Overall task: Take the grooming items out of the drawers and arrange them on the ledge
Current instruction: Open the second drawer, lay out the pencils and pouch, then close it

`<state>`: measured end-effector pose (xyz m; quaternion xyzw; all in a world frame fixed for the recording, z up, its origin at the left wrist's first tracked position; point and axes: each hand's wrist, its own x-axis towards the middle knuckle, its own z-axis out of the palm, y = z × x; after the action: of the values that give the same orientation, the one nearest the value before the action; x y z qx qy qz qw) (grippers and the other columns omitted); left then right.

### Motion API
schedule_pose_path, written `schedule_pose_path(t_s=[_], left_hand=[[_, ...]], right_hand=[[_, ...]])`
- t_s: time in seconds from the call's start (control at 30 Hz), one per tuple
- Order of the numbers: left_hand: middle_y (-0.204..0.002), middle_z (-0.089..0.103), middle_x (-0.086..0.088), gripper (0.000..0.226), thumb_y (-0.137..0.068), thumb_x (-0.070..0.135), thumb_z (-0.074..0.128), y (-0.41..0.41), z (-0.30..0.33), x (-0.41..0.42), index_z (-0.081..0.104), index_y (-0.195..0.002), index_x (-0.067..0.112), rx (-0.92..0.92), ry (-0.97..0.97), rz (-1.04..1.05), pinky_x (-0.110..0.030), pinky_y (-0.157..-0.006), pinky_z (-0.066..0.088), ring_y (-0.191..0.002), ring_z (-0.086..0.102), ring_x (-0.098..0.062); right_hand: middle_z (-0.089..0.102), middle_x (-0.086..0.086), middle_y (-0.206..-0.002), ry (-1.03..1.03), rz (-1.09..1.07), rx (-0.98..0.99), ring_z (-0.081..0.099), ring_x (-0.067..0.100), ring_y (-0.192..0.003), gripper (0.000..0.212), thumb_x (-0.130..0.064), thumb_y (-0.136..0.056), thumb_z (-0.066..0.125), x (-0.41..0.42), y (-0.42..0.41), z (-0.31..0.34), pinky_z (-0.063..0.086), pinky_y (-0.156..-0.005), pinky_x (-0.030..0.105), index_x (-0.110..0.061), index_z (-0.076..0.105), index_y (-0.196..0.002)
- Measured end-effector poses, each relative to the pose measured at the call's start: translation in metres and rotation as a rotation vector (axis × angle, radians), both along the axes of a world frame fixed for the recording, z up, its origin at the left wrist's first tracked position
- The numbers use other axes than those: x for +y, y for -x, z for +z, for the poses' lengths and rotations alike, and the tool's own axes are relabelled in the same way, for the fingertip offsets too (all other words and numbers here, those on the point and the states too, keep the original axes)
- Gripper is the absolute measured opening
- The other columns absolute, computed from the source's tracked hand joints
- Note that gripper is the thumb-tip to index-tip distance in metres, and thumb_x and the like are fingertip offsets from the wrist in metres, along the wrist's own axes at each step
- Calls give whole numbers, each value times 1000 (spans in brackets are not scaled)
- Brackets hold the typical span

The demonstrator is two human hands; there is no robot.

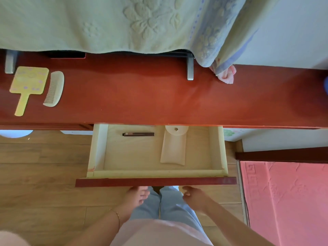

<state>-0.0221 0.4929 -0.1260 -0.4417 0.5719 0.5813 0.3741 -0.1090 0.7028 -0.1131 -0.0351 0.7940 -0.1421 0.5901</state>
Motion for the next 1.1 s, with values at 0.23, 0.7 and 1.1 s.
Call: schedule_pose_path(t_s=[0.23,0.7,1.1], left_hand=[[-93,67,13,21,-91,37,46,45,89,2,65,-92,28,375,-166,-547,-14,-83,47,-86,60,6],[-155,11,-6,88,-77,53,64,121,16,-80,19,-146,22,597,929,-1236,-45,-114,13,-142,10,-29],[-143,32,-4,61,-86,27,59,107,-1,-77,33,-141,18,640,882,-1221,-39,-106,31,-129,33,-26]], right_hand=[[67,-5,-105,347,200,187,61,12,-94,28,-31,-94,40,-32,23,95,49,-83,27,-28,59,-114],[48,11,-123,-70,-457,483,56,29,-102,56,-42,-85,58,-72,100,24,45,-73,33,-8,39,-125],[59,11,-116,-181,-493,364,59,30,-101,59,-39,-85,61,-78,108,0,41,-64,31,-4,38,-125]])
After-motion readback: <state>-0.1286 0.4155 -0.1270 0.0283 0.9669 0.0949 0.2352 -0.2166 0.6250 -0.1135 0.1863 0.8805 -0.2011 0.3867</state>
